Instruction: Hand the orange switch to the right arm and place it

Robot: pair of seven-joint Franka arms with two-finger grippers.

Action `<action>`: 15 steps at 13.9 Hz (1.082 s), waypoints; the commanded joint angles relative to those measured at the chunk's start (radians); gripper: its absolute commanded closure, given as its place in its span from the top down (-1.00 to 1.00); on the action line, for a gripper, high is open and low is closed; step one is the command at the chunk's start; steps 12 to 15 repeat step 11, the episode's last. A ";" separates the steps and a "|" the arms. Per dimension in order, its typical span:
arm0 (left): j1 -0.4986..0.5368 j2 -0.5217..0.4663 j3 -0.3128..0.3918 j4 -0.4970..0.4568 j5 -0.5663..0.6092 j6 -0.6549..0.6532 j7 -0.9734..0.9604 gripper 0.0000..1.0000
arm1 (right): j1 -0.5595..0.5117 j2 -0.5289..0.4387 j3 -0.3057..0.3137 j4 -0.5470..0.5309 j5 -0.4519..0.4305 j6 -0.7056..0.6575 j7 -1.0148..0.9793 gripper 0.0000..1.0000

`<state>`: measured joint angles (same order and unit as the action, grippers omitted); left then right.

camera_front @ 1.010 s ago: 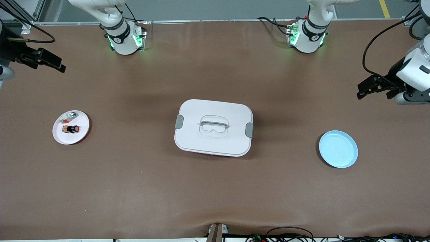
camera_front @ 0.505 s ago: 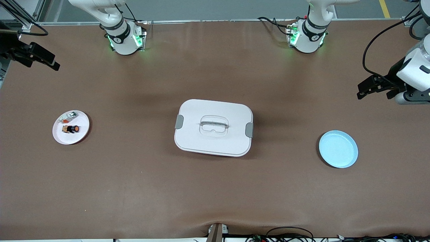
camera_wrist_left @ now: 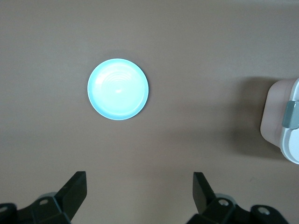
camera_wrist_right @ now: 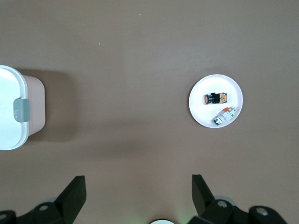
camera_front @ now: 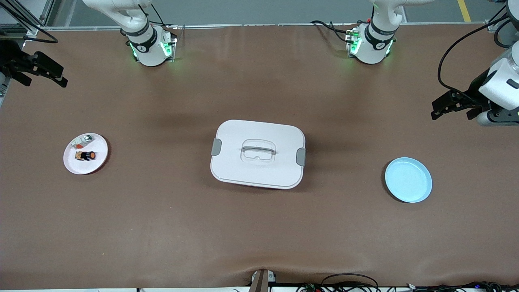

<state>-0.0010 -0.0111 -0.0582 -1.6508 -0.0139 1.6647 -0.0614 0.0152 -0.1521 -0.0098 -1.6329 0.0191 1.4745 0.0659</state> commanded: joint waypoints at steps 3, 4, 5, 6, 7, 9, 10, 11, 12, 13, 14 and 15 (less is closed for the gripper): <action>0.004 0.011 -0.006 0.025 0.002 -0.034 0.006 1.00 | 0.002 -0.030 0.002 -0.025 -0.014 0.007 -0.008 1.00; -0.002 0.017 -0.006 0.026 0.011 -0.042 0.006 1.00 | 0.002 -0.030 0.002 -0.025 -0.014 0.006 -0.005 1.00; -0.002 0.017 -0.006 0.026 0.014 -0.046 0.008 1.00 | 0.003 -0.030 0.002 -0.027 -0.014 0.003 0.000 1.00; -0.001 0.019 -0.008 0.026 0.012 -0.046 0.009 1.00 | 0.005 -0.033 0.002 -0.028 -0.014 0.000 0.002 1.00; -0.001 0.019 -0.008 0.026 0.012 -0.046 0.009 1.00 | 0.005 -0.043 0.002 -0.045 -0.013 0.007 0.002 1.00; -0.001 0.019 -0.008 0.026 0.012 -0.048 0.009 1.00 | 0.005 -0.063 0.002 -0.071 -0.013 0.032 0.002 1.00; -0.001 0.019 -0.008 0.026 0.012 -0.048 0.009 1.00 | 0.005 -0.063 0.002 -0.071 -0.013 0.032 0.002 1.00; 0.003 0.019 -0.008 0.026 0.009 -0.048 0.009 1.00 | 0.005 -0.063 0.002 -0.071 -0.011 0.032 0.005 1.00; 0.003 0.019 -0.008 0.026 0.009 -0.048 0.009 1.00 | 0.005 -0.063 0.002 -0.071 -0.011 0.032 0.005 1.00; 0.003 0.019 -0.008 0.026 0.009 -0.048 0.009 1.00 | 0.005 -0.063 0.002 -0.071 -0.011 0.032 0.005 1.00; 0.003 0.019 -0.008 0.026 0.009 -0.048 0.009 1.00 | 0.005 -0.063 0.002 -0.071 -0.011 0.032 0.005 1.00; 0.003 0.019 -0.008 0.026 0.009 -0.048 0.009 1.00 | 0.005 -0.063 0.002 -0.071 -0.011 0.032 0.005 1.00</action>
